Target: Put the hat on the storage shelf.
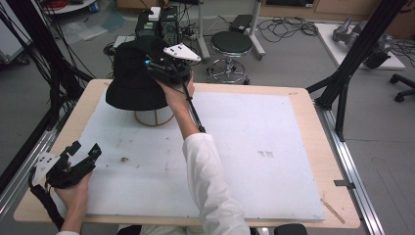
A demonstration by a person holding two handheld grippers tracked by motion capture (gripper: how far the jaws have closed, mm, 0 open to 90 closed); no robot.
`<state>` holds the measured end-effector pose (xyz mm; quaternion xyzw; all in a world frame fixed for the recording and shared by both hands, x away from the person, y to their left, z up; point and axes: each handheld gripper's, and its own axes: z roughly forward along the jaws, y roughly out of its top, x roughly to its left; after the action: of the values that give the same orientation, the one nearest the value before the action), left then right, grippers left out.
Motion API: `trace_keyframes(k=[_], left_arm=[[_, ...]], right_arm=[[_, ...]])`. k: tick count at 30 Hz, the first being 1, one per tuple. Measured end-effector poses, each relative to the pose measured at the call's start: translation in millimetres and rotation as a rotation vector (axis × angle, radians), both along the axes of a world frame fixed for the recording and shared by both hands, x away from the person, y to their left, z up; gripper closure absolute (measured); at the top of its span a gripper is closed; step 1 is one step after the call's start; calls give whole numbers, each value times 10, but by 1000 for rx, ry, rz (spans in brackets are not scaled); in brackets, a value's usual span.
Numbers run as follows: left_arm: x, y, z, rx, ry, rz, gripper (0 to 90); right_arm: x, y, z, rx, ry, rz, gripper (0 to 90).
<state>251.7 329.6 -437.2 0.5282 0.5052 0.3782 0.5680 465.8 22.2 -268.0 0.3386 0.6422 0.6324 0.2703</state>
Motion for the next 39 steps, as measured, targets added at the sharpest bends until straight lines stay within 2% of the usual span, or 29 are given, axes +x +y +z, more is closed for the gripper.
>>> trace_keyframes(k=[4,8,11,13,15,16,18,22,24,27,32,37,39], left_arm=[[-14,-5,6,1,1,3,256],[-28,-15,5,2,1,4,256],[-33,-29,3,4,0,2,256],[-35,-40,3,3,2,-1,256],[-28,-53,4,0,0,-2,256],[-21,-62,3,2,2,-6,256],[-5,-89,-2,-6,2,-12,256],[-4,-150,3,-1,1,-25,256],[-8,-175,7,0,1,-31,256],[-19,-208,4,-3,8,-42,256],[-34,-245,8,-8,5,-49,256],[-31,-270,3,-14,8,-54,256],[-27,-279,2,-14,10,-58,256]], right_arm=[[1,-143,18,-24,22,-14,205],[-30,-292,26,-26,24,-24,134],[-74,-432,3,-24,13,-42,127],[-76,-517,-5,-56,54,-58,114],[-98,-591,3,-73,72,-72,111],[-123,-632,11,-80,71,-79,111],[-213,-736,17,-86,43,-89,112],[-353,-943,11,-113,40,-98,111],[-412,-1040,9,-115,35,-107,111],[-503,-1200,16,-118,57,-121,111],[-684,-1486,10,-119,54,-160,111],[-812,-1733,-5,-95,42,-191,111],[-872,-1827,-12,-65,51,-207,111]])
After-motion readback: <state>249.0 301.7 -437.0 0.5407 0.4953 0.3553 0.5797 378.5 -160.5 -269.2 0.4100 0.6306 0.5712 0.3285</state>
